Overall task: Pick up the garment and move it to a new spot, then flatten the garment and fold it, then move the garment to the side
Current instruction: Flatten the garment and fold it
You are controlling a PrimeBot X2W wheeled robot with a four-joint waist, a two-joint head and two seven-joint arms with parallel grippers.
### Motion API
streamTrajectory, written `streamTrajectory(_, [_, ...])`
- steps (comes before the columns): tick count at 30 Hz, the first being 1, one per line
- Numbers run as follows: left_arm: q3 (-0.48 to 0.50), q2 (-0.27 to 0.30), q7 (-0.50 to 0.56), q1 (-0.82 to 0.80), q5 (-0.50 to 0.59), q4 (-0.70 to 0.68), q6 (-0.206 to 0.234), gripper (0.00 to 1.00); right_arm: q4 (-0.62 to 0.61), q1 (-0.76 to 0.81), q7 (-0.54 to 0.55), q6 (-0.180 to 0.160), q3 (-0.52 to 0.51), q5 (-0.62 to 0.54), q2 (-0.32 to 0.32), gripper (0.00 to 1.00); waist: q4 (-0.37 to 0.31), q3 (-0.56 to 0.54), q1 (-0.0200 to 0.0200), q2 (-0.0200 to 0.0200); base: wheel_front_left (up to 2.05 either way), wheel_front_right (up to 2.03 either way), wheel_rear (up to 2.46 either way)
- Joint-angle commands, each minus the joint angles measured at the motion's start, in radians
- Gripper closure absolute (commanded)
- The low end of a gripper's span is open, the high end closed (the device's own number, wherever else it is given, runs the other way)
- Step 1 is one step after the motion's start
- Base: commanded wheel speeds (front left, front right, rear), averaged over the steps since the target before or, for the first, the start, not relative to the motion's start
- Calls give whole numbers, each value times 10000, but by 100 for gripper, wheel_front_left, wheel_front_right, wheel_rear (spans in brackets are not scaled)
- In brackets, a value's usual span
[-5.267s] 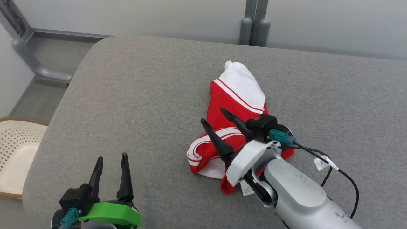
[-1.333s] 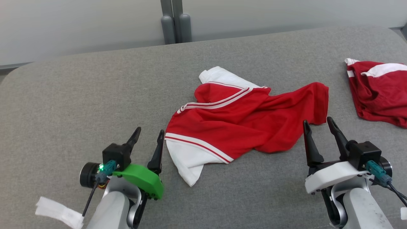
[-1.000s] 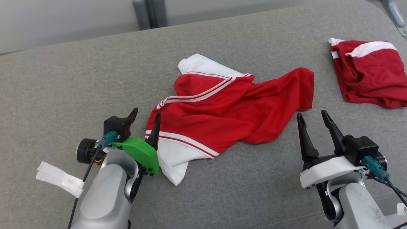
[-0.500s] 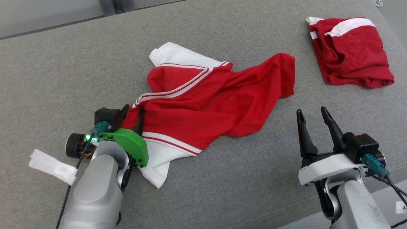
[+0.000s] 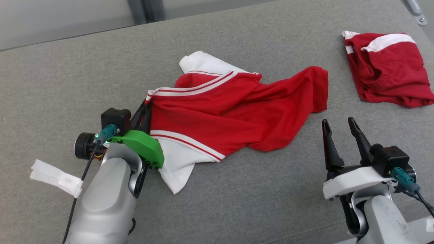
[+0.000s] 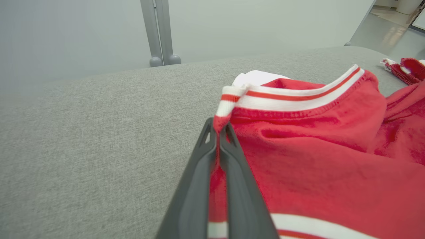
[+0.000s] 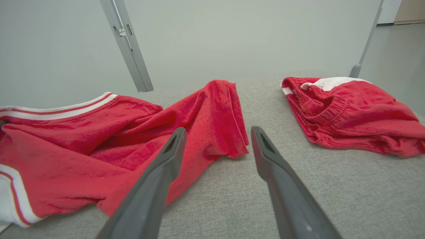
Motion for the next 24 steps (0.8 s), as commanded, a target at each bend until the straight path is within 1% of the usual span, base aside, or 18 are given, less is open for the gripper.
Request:
streamTrajectory(1, [113, 192, -51, 206, 20, -304, 110, 100, -41, 162, -43, -14, -114, -62, -19, 0, 419, -310, 0, 0, 0, 0, 0])
streamTrajectory(4, [365, 432, -57, 368, 19, -971, 273, 100, -61, 279, -40, -14, -263, -128, -51, 0, 726, -470, 0, 0, 0, 0, 0])
streamTrajectory(8, [769, 880, -54, 508, -142, -1488, 461, 100, -48, 293, -38, -14, -298, -173, -71, 0, 921, -533, 0, 0, 0, 0, 0])
streamTrajectory(9, [1205, 1380, 1, 570, -355, -1603, 651, 100, -59, 251, -38, -14, -238, -205, -60, 0, 958, -461, 0, 0, 0, 0, 0])
streamTrajectory(16, [2069, 2321, 443, 855, -937, -1337, 951, 100, 105, 181, -38, -14, -221, -193, -44, 0, 747, -156, 0, 0, 0, 0, 0])
streamTrajectory(20, [2292, 2485, 495, 1020, -1186, -1111, 1022, 100, 167, 150, -38, -14, -176, -181, -38, 0, 614, -70, 0, 0, 0, 0, 0])
streamTrajectory(24, [2381, 2356, 520, 1238, -1345, -837, 1034, 100, 263, 136, -38, -14, -99, -163, -32, 0, 552, -111, 0, 0, 0, 0, 0])
